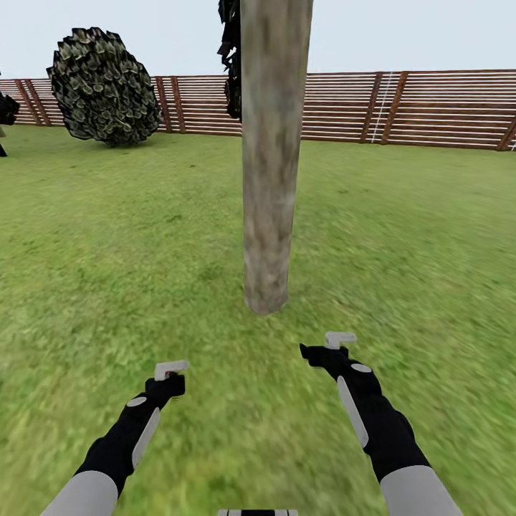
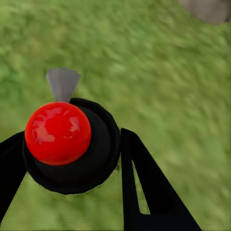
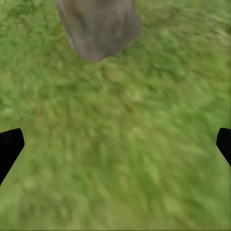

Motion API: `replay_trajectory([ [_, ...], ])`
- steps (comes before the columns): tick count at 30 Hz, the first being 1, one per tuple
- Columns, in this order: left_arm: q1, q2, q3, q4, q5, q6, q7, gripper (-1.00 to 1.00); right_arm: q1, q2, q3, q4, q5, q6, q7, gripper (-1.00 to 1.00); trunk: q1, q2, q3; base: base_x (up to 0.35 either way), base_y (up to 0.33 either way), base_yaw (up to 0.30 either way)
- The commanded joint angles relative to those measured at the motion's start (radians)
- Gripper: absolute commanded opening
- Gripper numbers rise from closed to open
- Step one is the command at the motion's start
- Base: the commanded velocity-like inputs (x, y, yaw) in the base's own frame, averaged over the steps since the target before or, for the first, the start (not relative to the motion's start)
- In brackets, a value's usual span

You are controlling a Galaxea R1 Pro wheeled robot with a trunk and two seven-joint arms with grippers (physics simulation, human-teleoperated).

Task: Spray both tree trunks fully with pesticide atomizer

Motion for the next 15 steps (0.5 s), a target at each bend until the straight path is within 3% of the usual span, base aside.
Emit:
replay_trajectory([
  [1, 0.0, 0.0, -0.001, -0.002, 0.0, 0.002, 0.0, -1.0, 0.0, 0.0, 0.0, 0.002, 0.0, 0.0, 0.0, 1.0, 0.0, 0.0, 0.0, 0.338, 0.0, 0.0],
  [7, 0.0, -0.002, -0.002, -0.061, -0.001, 0.015, 0.0, -1.0, 0.0, 0.0, -0.001, 0.01, 0.001, -0.001, 0.001, 1.0, 0.0, 0.0, 0.0, 0.338, 0.0, 0.0],
  [15, 0.0, -0.002, -0.001, -0.064, -0.002, 0.016, 0.0, -1.0, 0.0, -0.001, -0.002, 0.01, 0.002, -0.003, 0.0, 1.0, 0.0, 0.0, 0.0, 0.293, 0.0, 0.0],
])
